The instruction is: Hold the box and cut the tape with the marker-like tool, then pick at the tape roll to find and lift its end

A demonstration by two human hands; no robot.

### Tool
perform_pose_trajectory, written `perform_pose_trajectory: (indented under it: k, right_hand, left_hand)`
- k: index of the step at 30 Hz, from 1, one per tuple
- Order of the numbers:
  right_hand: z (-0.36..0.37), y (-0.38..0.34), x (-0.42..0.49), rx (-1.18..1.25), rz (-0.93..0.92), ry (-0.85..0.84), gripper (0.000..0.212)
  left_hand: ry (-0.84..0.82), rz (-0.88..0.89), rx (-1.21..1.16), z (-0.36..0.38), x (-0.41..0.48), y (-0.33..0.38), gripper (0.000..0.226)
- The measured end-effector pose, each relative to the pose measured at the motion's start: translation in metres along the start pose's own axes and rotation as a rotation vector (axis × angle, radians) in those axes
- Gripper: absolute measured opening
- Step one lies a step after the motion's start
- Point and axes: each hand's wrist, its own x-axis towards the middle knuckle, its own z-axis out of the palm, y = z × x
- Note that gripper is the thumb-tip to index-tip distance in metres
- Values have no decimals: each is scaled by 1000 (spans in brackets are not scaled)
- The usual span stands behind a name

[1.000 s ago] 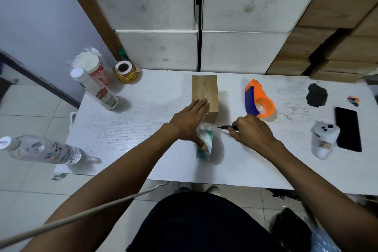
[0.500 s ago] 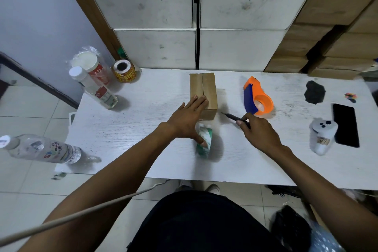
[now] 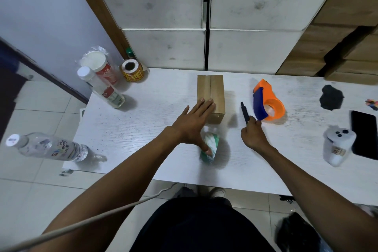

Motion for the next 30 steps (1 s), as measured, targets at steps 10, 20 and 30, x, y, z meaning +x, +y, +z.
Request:
perform_pose_trajectory:
  k: [10,20,30]
  right_hand:
    - [-15,-19,-23,-94,-70,217,39]
    - [28,-36,-88,365,9,-408,37]
    - [30,-34,-78,381,-57,-425,34]
  left_hand:
    - [1,4,20,8,-1,-5,163]
    - [-3,23,15,10,0,-7,164]
    - [278,105,-105,-19,15,-14,47]
